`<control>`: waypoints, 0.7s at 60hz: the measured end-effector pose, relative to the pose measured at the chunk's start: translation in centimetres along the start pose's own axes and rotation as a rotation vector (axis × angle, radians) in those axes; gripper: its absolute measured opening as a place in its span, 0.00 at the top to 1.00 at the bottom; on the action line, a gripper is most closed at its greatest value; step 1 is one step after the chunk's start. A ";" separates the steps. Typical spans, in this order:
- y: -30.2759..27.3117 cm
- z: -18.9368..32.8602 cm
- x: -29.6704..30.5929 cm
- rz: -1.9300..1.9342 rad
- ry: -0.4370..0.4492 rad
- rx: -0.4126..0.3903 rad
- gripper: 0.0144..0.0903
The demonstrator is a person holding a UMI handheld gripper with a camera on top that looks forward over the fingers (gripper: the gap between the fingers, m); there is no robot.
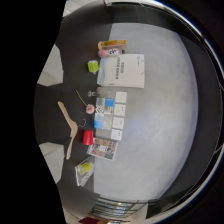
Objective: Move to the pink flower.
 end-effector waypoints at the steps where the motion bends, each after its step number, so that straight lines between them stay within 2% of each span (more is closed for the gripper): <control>1: 0.0 0.0 0.0 -0.001 0.000 -0.001 0.07; 27: 1.3 3.1 -3.8 0.012 0.058 -0.058 0.07; 42: 0.8 7.9 -5.6 0.013 0.062 -0.099 0.07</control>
